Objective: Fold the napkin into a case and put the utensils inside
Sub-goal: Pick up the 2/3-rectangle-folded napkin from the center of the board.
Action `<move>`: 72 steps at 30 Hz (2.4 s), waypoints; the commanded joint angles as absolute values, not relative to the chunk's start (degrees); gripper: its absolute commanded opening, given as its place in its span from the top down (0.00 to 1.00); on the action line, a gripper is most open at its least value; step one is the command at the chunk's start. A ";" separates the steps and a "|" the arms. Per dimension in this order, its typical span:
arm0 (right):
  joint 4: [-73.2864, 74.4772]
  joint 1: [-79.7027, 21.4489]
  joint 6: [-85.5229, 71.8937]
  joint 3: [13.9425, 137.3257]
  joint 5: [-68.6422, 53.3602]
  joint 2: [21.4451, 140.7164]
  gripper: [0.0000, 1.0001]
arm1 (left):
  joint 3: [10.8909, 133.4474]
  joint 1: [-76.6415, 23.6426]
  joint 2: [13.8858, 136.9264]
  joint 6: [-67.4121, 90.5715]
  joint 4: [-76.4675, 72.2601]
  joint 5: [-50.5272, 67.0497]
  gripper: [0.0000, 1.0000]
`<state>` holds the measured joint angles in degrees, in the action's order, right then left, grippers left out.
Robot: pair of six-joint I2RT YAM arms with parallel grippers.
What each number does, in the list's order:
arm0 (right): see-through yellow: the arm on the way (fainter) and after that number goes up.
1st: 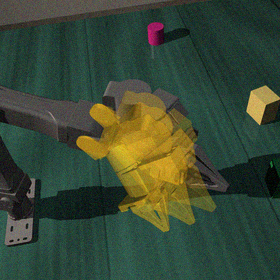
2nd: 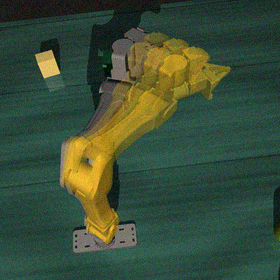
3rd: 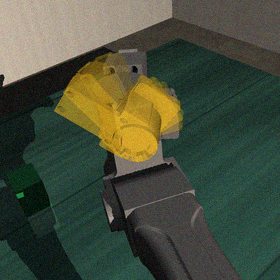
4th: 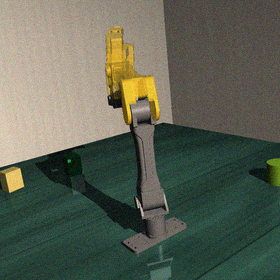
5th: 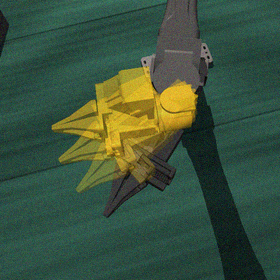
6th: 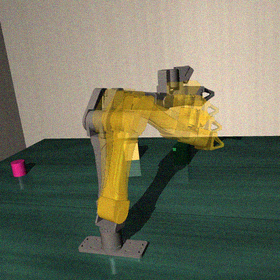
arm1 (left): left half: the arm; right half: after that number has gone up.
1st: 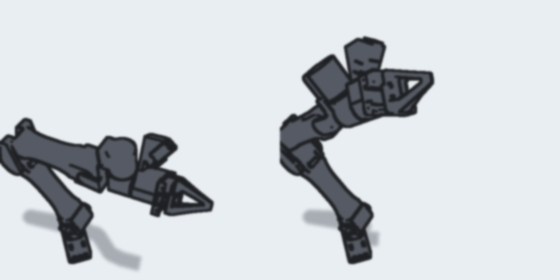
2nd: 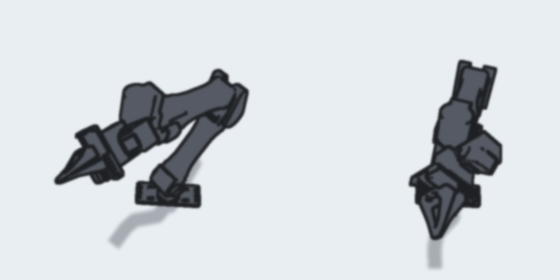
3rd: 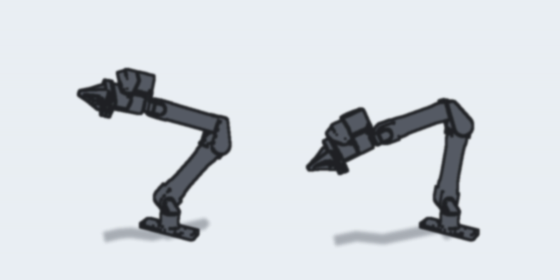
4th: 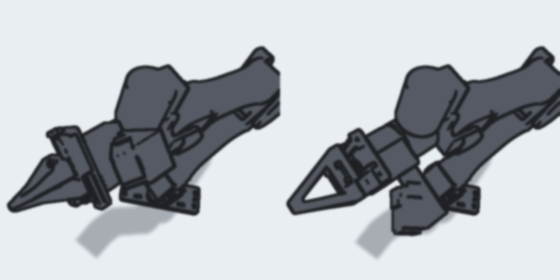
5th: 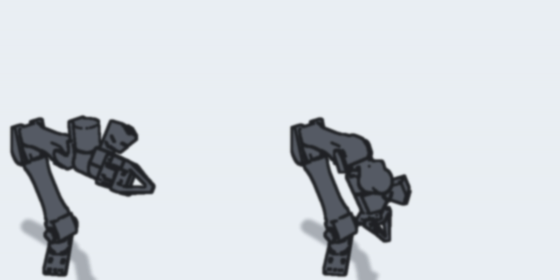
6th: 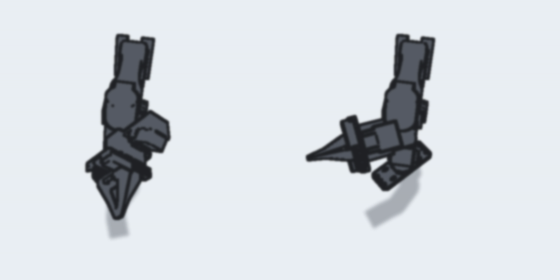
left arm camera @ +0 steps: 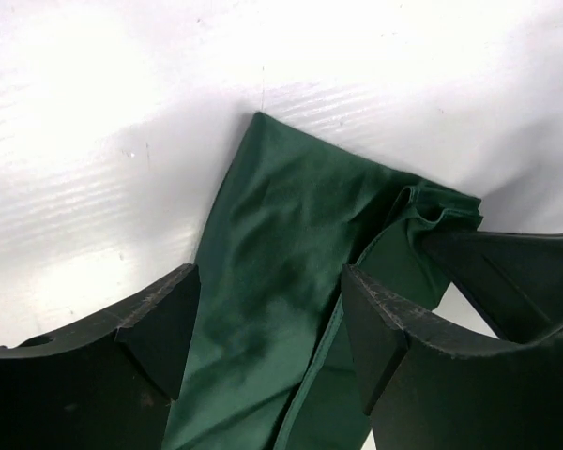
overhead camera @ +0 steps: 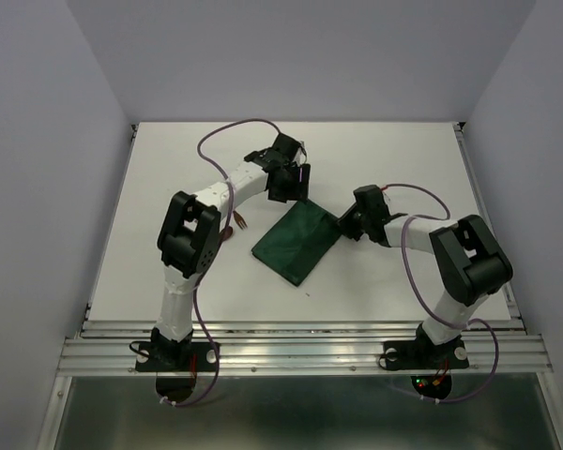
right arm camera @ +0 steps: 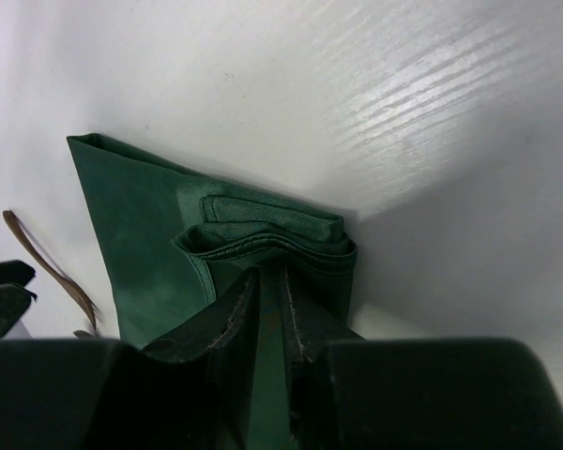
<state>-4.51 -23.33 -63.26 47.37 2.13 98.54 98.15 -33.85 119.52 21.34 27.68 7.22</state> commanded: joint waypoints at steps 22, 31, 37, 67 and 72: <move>7.03 -23.91 -46.93 52.99 2.55 99.57 0.71 | 109.43 -32.34 133.33 13.45 31.74 17.93 0.49; 7.65 -23.91 -46.67 54.14 3.24 97.22 0.77 | 109.77 -32.34 133.77 13.80 31.55 18.63 0.94; 8.00 -23.91 -46.14 53.35 6.67 91.94 0.70 | 111.88 -32.34 134.47 13.62 31.47 18.98 1.00; 6.06 -23.91 -47.46 60.47 5.26 102.48 0.96 | 115.22 -33.05 135.18 13.62 31.46 19.95 1.00; 6.33 -23.91 -49.39 59.50 7.12 104.67 0.95 | 115.58 -32.96 134.56 13.62 31.55 19.86 1.00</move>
